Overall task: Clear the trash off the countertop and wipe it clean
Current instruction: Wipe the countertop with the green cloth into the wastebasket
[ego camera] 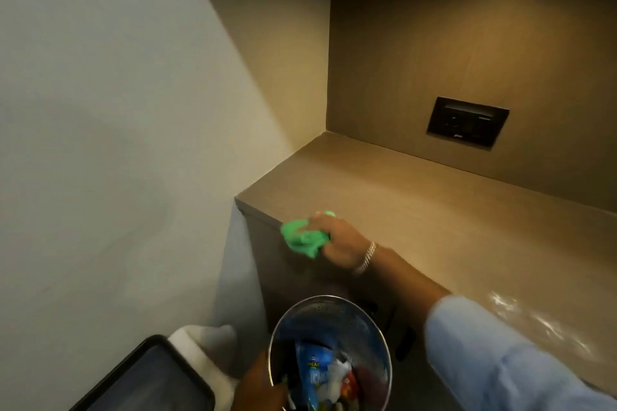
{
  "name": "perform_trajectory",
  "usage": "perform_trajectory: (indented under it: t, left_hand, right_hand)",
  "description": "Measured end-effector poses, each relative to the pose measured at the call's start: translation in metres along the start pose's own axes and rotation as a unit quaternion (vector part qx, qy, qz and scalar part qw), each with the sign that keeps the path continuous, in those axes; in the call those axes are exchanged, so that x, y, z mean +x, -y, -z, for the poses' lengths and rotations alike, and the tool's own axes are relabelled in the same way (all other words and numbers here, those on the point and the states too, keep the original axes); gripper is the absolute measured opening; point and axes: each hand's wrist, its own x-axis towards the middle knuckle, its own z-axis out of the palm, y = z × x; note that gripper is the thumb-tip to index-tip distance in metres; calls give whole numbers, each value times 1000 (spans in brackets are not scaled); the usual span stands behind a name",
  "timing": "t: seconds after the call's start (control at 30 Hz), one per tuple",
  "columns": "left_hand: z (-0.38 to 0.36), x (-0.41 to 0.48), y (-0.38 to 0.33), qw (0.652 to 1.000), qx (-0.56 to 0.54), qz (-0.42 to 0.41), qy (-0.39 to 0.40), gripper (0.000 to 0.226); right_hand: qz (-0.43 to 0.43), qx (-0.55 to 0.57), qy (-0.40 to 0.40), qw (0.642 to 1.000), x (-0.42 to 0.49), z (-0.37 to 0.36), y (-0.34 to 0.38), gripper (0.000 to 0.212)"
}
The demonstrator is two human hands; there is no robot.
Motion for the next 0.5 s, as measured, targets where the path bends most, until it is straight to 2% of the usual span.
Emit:
perform_trajectory:
  t: [0.1,0.13,0.2,0.27,0.33,0.4,0.5]
  left_hand:
    - [-2,-34,-19,998,20,-24,49,45]
    - [-4,-45,-22,998,22,-35,54,46]
    - [-12,-65,-30,998,2,-52,25,47]
    - [-26,-86,-33,998,6,-49,44,40]
    - [-47,-106,-31,996,25,-39,81,29]
    - [-66,-124,-29,992,70,-36,101,27]
    - [-99,-147,-26,990,79,-35,108,24]
  right_hand:
    - [30,-95,56,993,-75,-14,5,47]
    - [16,-94,82,992,-104,-19,5,53]
    - [-17,-12,90,996,-161,-19,9,61]
    - [-59,97,13,993,-211,2,8,61]
    - [-97,130,-102,982,-252,43,-5,50]
    - [-153,83,-193,966,-276,95,-29,49]
    - [-279,-12,-255,926,-301,153,-93,51]
